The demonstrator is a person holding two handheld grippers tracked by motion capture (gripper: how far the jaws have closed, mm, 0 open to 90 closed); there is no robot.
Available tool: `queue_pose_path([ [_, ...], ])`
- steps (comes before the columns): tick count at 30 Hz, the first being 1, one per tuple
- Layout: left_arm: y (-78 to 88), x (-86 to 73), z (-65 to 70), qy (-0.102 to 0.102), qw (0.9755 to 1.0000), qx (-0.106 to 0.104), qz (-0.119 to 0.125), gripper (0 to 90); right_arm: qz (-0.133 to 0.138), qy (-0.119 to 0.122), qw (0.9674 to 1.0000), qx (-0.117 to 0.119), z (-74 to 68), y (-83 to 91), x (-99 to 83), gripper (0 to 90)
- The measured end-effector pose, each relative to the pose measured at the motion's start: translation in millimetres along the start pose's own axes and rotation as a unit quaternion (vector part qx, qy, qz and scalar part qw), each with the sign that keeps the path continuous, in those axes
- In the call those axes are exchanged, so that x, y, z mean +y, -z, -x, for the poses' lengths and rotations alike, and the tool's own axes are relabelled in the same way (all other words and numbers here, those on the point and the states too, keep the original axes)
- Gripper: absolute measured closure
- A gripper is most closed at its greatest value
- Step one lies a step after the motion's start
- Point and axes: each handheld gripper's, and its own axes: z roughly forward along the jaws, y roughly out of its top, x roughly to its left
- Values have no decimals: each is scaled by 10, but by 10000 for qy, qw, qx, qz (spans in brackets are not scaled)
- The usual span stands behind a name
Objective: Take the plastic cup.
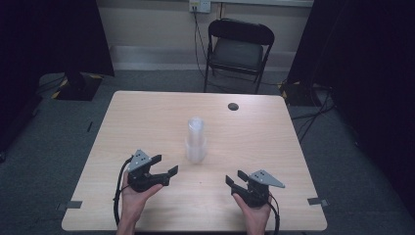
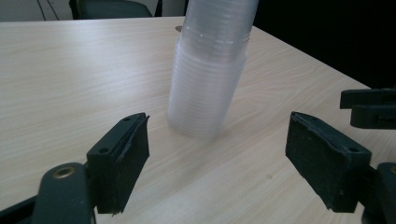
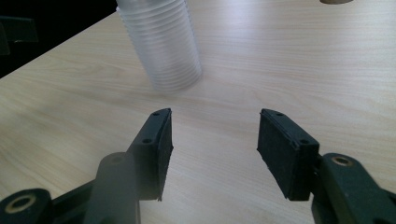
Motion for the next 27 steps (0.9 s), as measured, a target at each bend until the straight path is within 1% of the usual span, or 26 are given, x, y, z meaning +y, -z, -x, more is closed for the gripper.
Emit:
queue_pose_path([
  [2,-23,43,5,-38,10000,-56,-12,206,13,4,10000,37,-12,-4,1,448],
  [4,-38,79,17,-93,9999,-69,8,206,-3,44,10000,64,-31,-10,2,447],
  [5,-43,102,15,-146,9998,-97,15,206,-4,44,10000,68,-42,-13,0,444],
  [6,-46,126,20,-134,9998,-111,39,204,-5,71,9999,81,-48,-14,-4,444],
  [7,-52,140,23,-102,9999,-113,63,204,-18,72,9999,102,-54,-18,-7,443],
  [8,-60,169,18,-114,9999,-93,50,201,-17,73,9999,108,-56,-18,-8,441],
  [10,-71,208,13,-86,9999,-47,99,171,-16,76,9999,116,-56,-15,-6,439],
  [11,-78,230,10,-91,9999,-62,112,167,-11,74,9999,129,-55,-12,-1,436],
  [13,-97,275,5,-149,9998,-69,108,168,32,98,9998,146,-56,-16,9,427],
  [16,-131,330,0,-193,9998,-55,81,167,2,113,9998,181,-61,-38,9,425],
  [17,-143,353,0,-184,9997,-74,104,167,-4,115,9998,186,-66,-43,8,425],
  [19,-162,409,11,-254,9995,-120,128,168,3,130,9997,215,-78,-39,9,425],
  [20,-173,435,14,-310,9993,-173,98,185,16,145,9996,222,-81,-36,8,425],
  [21,-185,454,18,-339,9992,-174,85,216,14,151,9996,232,-83,-36,7,425],
  [24,-250,531,45,-394,9991,-133,63,190,3,127,9996,257,-92,-44,2,425],
  [26,-282,579,51,-365,9992,-148,84,186,-33,100,9994,329,-99,-66,-2,419],
  [27,-294,603,53,-389,9991,-144,94,185,-57,103,9993,367,-106,-76,-7,419],
])
